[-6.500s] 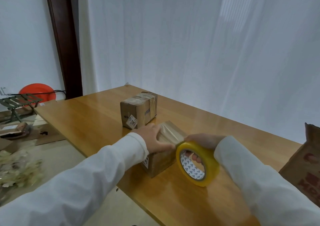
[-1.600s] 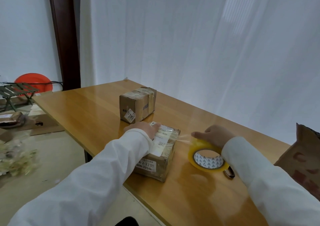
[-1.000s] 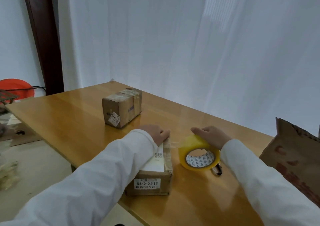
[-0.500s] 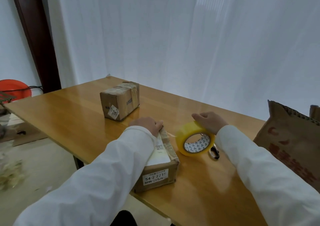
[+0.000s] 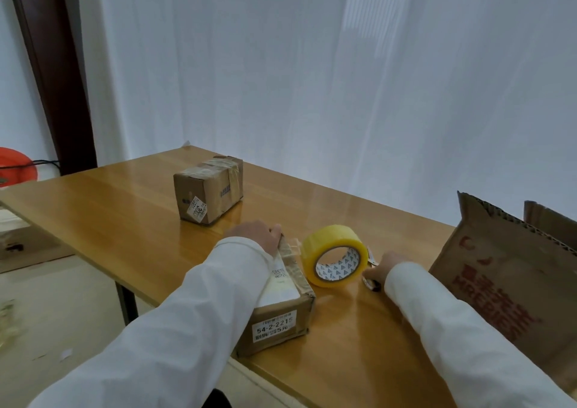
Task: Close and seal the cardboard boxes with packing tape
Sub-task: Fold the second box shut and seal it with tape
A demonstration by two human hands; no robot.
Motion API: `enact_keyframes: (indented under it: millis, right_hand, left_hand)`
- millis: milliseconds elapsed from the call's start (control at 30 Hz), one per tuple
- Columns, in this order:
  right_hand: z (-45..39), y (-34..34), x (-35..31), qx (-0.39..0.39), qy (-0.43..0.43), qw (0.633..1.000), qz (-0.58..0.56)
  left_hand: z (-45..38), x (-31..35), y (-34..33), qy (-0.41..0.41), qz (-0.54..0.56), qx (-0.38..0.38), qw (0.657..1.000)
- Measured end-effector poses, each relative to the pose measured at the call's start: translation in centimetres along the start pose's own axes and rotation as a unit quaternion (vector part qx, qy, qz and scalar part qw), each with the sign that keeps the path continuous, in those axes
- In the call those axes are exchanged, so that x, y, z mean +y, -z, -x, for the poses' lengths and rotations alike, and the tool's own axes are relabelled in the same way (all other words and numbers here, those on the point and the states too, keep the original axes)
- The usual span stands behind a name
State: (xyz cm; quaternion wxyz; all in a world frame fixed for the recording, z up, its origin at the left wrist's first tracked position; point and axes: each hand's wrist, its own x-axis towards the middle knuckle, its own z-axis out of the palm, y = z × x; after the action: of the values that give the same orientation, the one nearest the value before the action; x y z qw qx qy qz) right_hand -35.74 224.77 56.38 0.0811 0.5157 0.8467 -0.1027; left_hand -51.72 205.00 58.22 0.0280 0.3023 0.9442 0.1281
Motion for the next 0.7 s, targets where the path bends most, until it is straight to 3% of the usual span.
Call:
enact_keyframes:
  millis: [167,233,333,500,600,700]
  right_hand:
    - [-0.5,0.2,0.3,0.019,0.018,1.000,0.017]
    - [-0.7,0.1,0.6,0.041,0.015,0.999,0.012]
    - [-0.8,0.0,1.1,0.046,0.010,0.999,0.005]
    - [-1.4,-0.2,1.5,0.028,0.007,1.000,-0.007]
    - [-1.5,-0.3,1.8,0.036,0.024,0.999,0.012]
    - [-1.4,-0.4,2.1,0.045,0.025,0.999,0.004]
  left_hand:
    - [0.5,-0.2,0.3,-0.026,0.058,0.011,0.998]
    - [1.1,-0.3,0.4,-0.105,0.115,0.017,0.988]
    - [2.0,0.1,1.0,-0.216,0.151,-0.033,0.964]
    - [1.5,2.4,1.5,-0.223,0.066,-0.090,0.968]
    - [1.6,4.8,0.8,-0.247,-0.004,-0.025,0.969]
    - [1.5,6.0,-0.6,-0.251,0.016,-0.009,0.968]
